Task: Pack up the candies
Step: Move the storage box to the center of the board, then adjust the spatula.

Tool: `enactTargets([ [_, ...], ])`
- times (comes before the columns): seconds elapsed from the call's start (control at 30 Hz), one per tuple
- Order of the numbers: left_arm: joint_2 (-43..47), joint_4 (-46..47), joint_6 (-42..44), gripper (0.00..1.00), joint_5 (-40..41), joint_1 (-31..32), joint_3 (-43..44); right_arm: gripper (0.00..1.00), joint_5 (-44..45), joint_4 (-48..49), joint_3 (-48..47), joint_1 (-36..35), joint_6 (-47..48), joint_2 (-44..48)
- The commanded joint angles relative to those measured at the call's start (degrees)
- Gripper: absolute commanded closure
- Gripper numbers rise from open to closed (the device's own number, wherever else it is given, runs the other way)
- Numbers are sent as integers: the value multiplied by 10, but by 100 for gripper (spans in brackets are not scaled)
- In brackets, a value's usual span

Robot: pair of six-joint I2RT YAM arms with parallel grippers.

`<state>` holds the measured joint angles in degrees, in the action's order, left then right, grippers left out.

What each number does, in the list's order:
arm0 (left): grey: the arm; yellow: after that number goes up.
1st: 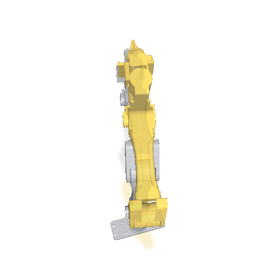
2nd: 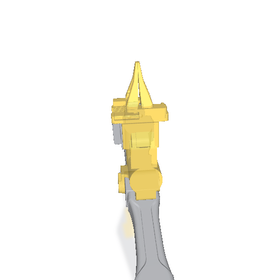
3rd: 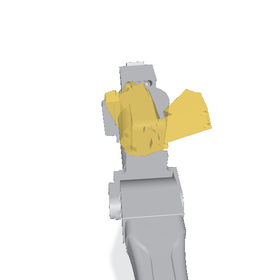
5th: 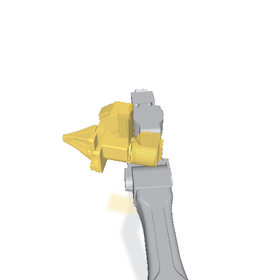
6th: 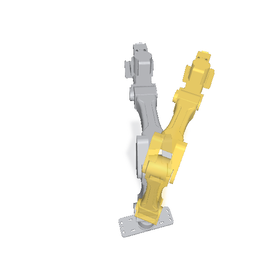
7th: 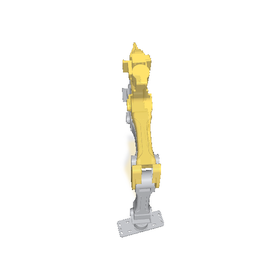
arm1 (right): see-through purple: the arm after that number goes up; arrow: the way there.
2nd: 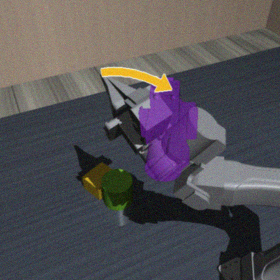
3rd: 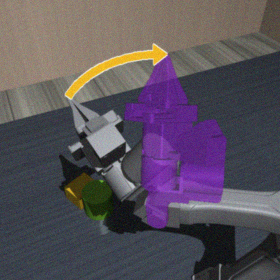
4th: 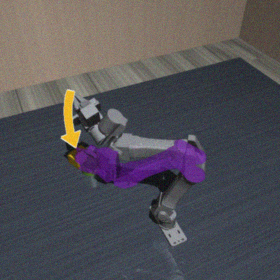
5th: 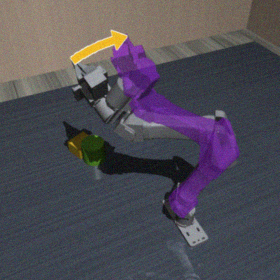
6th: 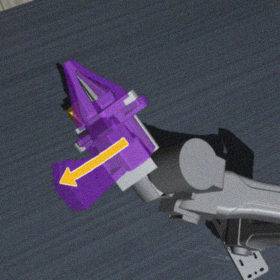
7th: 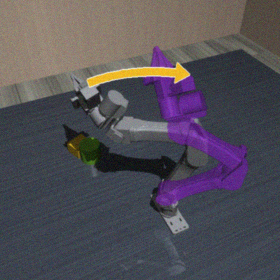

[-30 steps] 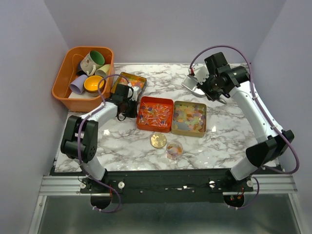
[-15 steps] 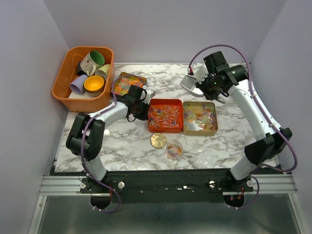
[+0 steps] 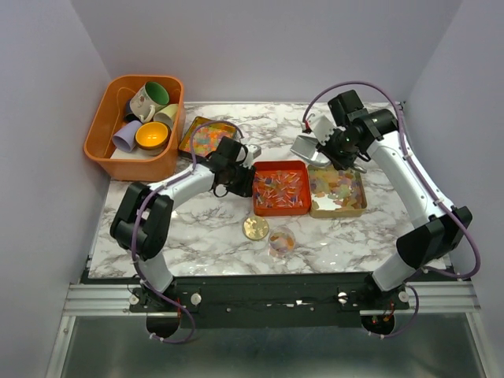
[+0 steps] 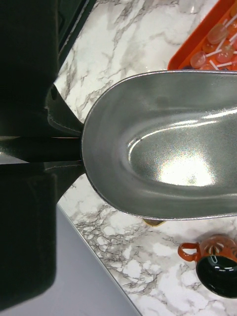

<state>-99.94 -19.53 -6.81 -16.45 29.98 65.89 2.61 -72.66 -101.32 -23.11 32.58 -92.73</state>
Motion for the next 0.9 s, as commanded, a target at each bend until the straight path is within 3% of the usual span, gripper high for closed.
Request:
enactTargets([
  [0.0,74,-50,-18,48,-33,-61,13,99,-48,-12,13,4,48,30],
  [0.1,120,-56,-16,39,-124,-114,3,99,-58,6,31,4,82,32],
  [0.33,155,13,-47,36,-254,-156,-26,99,-58,16,49,-12,245,35],
  [0.4,153,69,-133,35,-297,-162,-41,99,-67,5,38,-22,275,32],
  [0.53,128,328,-331,33,-413,-168,-94,99,-54,10,24,-47,318,17],
  [0.6,106,452,-434,31,-435,-167,-109,99,-53,1,5,-61,317,-3],
  [0.87,55,497,-492,29,-453,-158,-96,99,-68,-12,-51,-95,261,-55],
])
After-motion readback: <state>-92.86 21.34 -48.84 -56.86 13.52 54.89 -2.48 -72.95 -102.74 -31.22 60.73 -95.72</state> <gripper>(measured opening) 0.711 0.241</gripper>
